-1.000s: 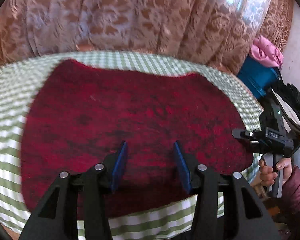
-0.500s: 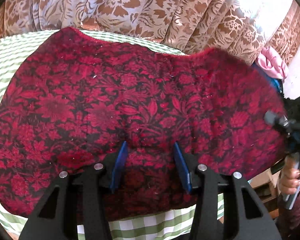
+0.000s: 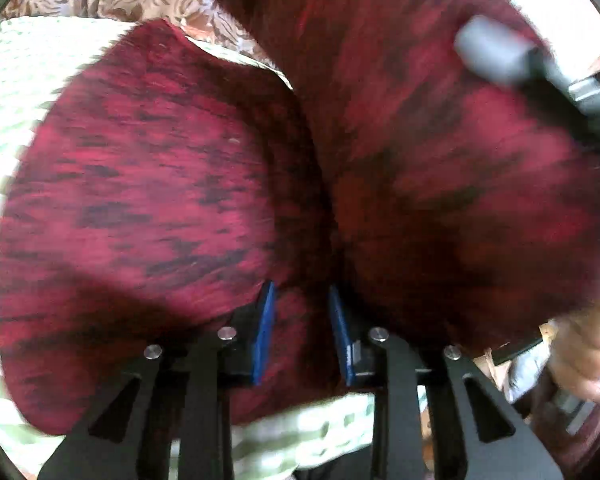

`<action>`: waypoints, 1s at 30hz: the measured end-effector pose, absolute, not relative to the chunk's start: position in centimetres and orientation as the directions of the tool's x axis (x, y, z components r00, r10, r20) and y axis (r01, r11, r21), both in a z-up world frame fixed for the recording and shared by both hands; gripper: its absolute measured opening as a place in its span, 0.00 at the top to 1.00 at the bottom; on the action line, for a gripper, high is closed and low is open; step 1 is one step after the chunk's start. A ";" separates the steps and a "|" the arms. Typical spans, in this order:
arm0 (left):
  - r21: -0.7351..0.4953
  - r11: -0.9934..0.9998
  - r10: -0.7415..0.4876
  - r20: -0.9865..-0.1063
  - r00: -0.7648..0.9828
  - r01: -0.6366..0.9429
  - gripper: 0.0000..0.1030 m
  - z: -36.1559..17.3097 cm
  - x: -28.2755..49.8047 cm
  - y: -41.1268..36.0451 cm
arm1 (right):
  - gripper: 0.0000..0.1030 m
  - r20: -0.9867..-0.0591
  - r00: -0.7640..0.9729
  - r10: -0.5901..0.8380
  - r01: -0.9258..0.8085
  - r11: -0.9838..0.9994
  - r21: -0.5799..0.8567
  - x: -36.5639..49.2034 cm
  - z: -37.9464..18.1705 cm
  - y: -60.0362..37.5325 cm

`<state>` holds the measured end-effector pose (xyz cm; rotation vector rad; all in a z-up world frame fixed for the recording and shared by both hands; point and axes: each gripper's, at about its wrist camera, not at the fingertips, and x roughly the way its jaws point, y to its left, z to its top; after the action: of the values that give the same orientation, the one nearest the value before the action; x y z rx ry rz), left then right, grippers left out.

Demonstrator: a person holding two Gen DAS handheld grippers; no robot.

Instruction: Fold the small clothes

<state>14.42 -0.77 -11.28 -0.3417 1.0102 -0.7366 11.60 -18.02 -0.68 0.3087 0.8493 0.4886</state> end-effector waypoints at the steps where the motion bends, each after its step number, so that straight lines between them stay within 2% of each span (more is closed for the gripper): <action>1: -0.574 0.715 -0.696 -0.634 0.336 0.399 0.74 -10.8 14.3 0.6 | 0.75 -0.652 0.557 0.514 -0.282 0.856 0.434 12.1 -0.9 -17.3; 6: -0.588 0.736 -0.673 -0.585 0.452 0.335 0.72 -8.0 15.2 9.5 | 0.75 -0.715 0.564 0.414 -0.267 0.910 0.316 12.7 -1.9 -13.5; 9: -0.657 0.693 -0.699 -0.508 0.504 0.298 0.72 -6.3 16.4 13.4 | 0.75 -0.747 0.573 0.336 -0.288 0.936 0.201 12.7 -3.4 -10.1; 11: -0.703 0.641 -0.737 -0.453 0.502 0.306 0.64 -5.2 17.6 15.0 | 0.75 -0.776 0.564 0.280 -0.308 0.944 0.117 12.7 -5.6 -7.5; 13: -0.710 0.622 -0.758 -0.441 0.480 0.331 0.60 -4.1 18.7 14.9 | 0.74 -0.779 0.577 0.246 -0.326 0.944 0.056 12.4 -7.5 -5.7; 18: -0.674 0.621 -0.781 -0.485 0.394 0.399 0.52 -2.7 20.4 11.2 | 0.65 -0.714 0.679 0.168 -0.346 0.932 -0.110 10.4 -8.5 -3.7; 20: -0.657 0.636 -0.772 -0.529 0.352 0.405 0.45 -2.7 21.1 9.2 | 0.63 -0.696 0.697 0.171 -0.352 0.928 -0.125 10.0 -8.4 -4.0; 21: -0.653 0.633 -0.774 -0.545 0.322 0.417 0.43 -2.6 21.9 8.1 | 0.57 -0.687 0.703 0.184 -0.359 0.925 -0.120 9.7 -8.4 -4.2; 24: -0.611 0.665 -0.742 -0.609 0.281 0.429 0.43 -2.8 23.5 5.5 | 0.52 -0.661 0.724 0.198 -0.375 0.917 -0.136 9.1 -8.3 -4.3; 25: -0.605 0.667 -0.737 -0.621 0.267 0.435 0.43 -3.0 23.8 5.0 | 0.50 -0.654 0.729 0.202 -0.381 0.914 -0.142 9.1 -8.3 -4.2; 26: -0.595 0.670 -0.731 -0.636 0.249 0.444 0.48 -3.2 24.0 4.2 | 0.47 -0.642 0.733 0.224 -0.395 0.909 -0.134 8.7 -8.2 -4.5; 27: -0.590 0.668 -0.727 -0.647 0.230 0.454 0.58 -3.3 24.0 3.8 | 0.39 -0.634 0.733 0.246 -0.410 0.904 -0.123 8.4 -8.1 -4.5; 28: -0.589 0.658 -0.730 -0.653 0.204 0.469 0.75 -3.4 23.8 3.1 | 0.36 -0.625 0.735 0.262 -0.422 0.899 -0.120 8.1 -8.0 -4.7; 30: -0.540 0.682 -0.700 -0.678 0.226 0.494 0.82 -2.7 23.1 2.2 | 0.35 -0.616 0.745 0.255 -0.423 0.895 -0.142 8.0 -8.0 -4.6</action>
<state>23.12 2.21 -2.66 -0.2279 1.0583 -0.8327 8.04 -4.61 -7.96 -0.2821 0.6282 0.3766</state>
